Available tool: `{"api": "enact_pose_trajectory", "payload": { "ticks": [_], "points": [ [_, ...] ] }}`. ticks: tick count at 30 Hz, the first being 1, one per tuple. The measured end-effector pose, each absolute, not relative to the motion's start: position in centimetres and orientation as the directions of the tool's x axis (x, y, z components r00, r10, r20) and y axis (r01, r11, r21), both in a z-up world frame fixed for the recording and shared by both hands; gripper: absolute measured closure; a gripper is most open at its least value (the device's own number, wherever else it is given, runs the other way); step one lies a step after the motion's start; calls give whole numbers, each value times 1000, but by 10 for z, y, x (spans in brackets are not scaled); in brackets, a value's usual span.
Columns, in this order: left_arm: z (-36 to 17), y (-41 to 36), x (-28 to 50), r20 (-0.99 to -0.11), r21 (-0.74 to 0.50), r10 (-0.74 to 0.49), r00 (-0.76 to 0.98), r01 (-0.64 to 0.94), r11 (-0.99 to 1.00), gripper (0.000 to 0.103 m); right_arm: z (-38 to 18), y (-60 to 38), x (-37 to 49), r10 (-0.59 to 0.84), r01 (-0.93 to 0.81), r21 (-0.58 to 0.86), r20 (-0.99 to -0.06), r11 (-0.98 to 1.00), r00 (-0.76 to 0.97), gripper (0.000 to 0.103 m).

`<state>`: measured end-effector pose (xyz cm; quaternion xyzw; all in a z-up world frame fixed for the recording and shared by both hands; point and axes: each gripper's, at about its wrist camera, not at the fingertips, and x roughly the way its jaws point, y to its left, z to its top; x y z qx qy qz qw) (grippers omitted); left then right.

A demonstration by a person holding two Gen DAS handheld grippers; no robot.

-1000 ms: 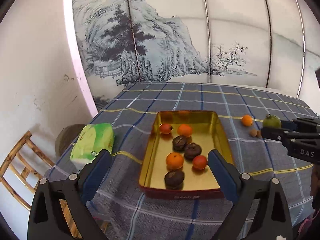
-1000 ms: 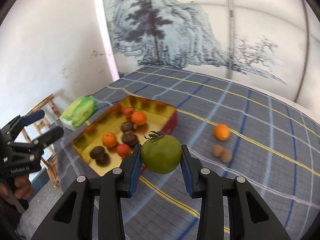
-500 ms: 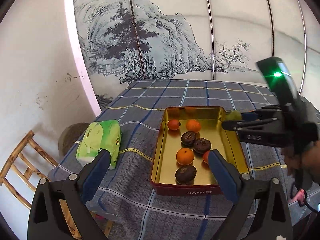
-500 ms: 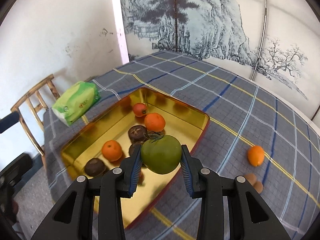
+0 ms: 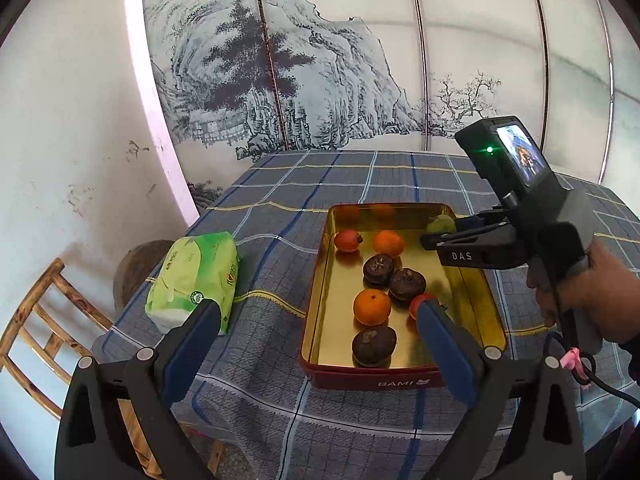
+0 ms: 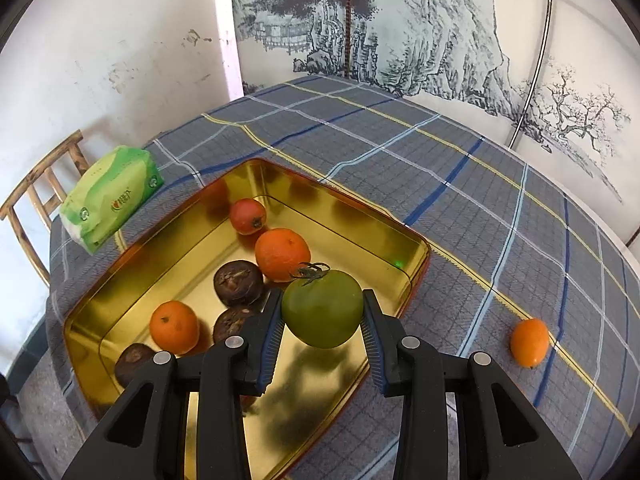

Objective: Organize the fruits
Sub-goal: 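Carry the green tomato into the tin with the right tool, then open the right tool to release the green tomato in the tin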

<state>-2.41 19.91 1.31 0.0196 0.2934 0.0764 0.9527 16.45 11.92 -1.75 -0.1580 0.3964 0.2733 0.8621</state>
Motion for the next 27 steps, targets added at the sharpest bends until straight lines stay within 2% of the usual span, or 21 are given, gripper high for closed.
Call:
{"api": "enact_pose_trajectory", "payload": {
  "ticks": [17,27],
  "points": [
    [3,201,-18,-580,74,155,799,-138,988,5,-29,124,173,359,-593,-31,-770,805,527,63],
    [3,198,-18,-587,76,154,795,-135,988,5,1,107,153,434,-576,38,-698,817,570,63]
  ]
}}
